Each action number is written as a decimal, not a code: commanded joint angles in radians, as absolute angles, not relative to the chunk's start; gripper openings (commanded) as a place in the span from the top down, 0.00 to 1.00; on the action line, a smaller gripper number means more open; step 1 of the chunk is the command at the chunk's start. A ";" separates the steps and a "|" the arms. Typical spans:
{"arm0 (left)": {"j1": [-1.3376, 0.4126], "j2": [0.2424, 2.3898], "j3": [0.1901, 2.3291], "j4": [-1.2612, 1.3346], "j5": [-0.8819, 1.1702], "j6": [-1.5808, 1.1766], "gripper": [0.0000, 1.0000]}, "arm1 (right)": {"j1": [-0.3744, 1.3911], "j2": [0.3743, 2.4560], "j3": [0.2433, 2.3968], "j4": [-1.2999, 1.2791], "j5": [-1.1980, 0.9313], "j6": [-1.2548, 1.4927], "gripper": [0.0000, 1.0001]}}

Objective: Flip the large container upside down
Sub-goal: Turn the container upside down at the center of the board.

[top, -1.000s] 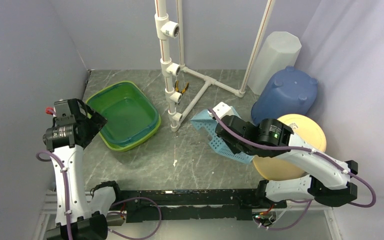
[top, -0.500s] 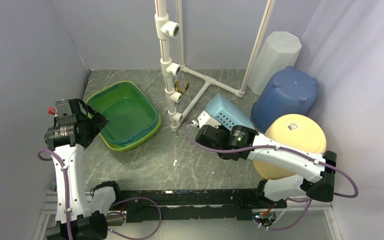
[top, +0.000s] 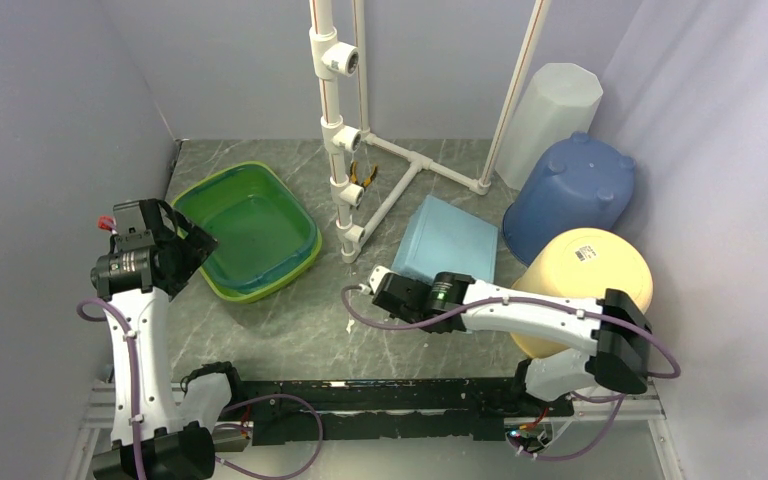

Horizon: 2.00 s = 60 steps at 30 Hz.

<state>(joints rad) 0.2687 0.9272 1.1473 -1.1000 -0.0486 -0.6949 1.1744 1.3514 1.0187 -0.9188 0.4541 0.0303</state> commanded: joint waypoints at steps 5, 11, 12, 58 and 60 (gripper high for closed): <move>0.268 0.934 1.102 -1.048 -0.037 -0.686 0.06 | 1.183 1.453 1.023 -0.872 0.274 0.045 0.81; 0.269 0.951 1.122 -1.045 -0.009 -0.669 0.07 | 1.188 1.379 1.028 -0.878 0.213 0.058 0.66; 0.269 0.951 1.123 -1.046 -0.015 -0.670 0.07 | 1.189 1.366 1.029 -0.879 0.193 0.056 0.64; 0.273 1.067 1.019 -0.961 -0.010 -0.664 0.06 | 1.313 1.207 1.094 -0.399 0.492 0.476 0.39; 0.282 1.092 0.998 -0.921 0.039 -0.665 0.08 | 1.310 1.241 1.132 -0.376 0.420 0.465 0.41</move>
